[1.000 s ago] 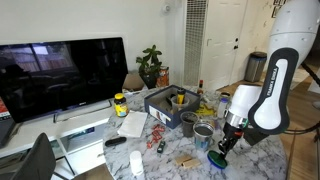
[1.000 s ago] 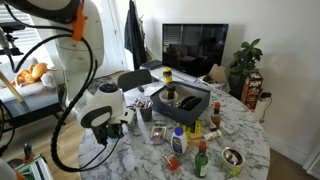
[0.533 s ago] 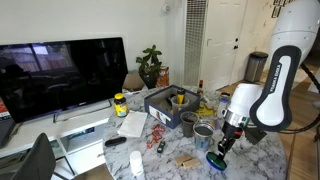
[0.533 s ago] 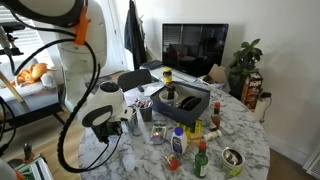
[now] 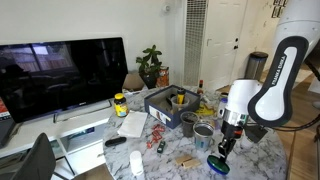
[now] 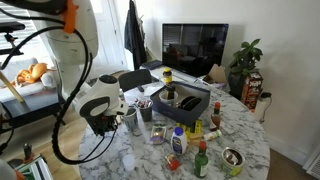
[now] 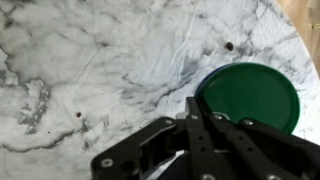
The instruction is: Put the green lid on top of the blue lid then stack them up together
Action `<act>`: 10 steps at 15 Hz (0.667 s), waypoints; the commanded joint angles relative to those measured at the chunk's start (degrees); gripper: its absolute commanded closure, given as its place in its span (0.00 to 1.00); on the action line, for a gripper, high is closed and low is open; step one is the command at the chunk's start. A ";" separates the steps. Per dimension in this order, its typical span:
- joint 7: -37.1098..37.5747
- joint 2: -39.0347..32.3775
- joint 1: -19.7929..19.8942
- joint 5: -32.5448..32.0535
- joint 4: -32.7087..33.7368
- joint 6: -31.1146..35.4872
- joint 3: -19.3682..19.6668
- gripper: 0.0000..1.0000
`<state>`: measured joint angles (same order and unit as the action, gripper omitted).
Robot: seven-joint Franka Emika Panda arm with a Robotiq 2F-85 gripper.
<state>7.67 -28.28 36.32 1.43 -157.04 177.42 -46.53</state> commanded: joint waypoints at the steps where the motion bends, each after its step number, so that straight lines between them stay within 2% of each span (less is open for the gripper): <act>1: -1.85 0.95 -1.01 3.24 0.17 -0.24 -0.21 0.97; 5: -1.84 2.88 -1.26 4.18 0.07 -1.40 -0.65 0.99; 10: -3.41 7.89 3.17 7.34 -1.52 -6.97 -6.19 0.99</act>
<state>6.18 -25.10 36.62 5.72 -156.95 175.19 -48.85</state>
